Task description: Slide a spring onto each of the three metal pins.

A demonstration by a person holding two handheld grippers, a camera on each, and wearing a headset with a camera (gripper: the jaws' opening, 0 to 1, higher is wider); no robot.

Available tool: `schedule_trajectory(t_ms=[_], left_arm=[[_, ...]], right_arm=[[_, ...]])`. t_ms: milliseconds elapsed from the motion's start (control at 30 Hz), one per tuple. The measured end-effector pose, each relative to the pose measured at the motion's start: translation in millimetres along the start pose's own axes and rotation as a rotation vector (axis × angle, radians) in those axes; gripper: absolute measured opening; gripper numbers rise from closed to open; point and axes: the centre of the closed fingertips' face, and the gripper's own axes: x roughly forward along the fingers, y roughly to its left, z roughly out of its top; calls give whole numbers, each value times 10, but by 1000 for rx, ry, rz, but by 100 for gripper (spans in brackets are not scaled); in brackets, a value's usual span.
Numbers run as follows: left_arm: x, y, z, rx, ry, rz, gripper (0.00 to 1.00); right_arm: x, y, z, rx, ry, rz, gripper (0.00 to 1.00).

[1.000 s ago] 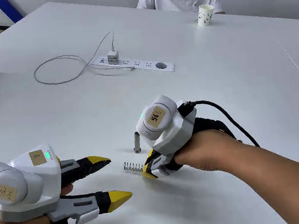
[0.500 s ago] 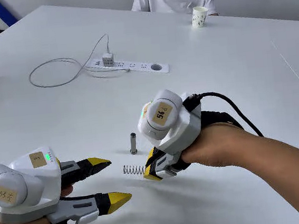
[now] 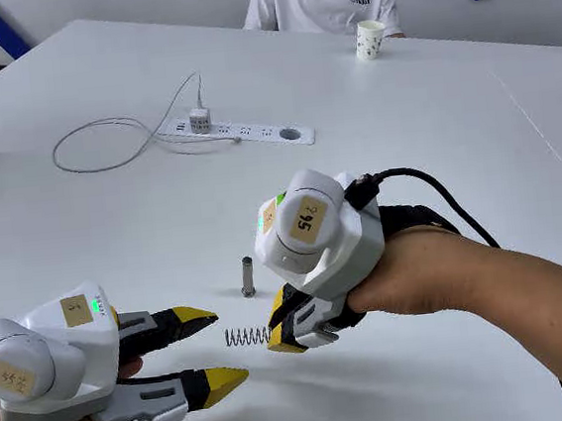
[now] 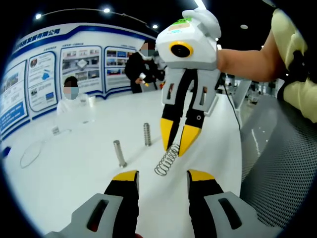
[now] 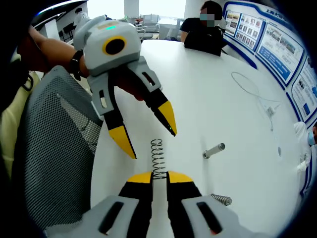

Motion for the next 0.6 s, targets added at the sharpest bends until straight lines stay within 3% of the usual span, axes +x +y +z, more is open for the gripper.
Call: schedule_trajectory(t_ms=[600], left_arm=[[32,-140,48,63,-17,-48,16]], right_arm=[[-23,105,5,-51,17,32,11]])
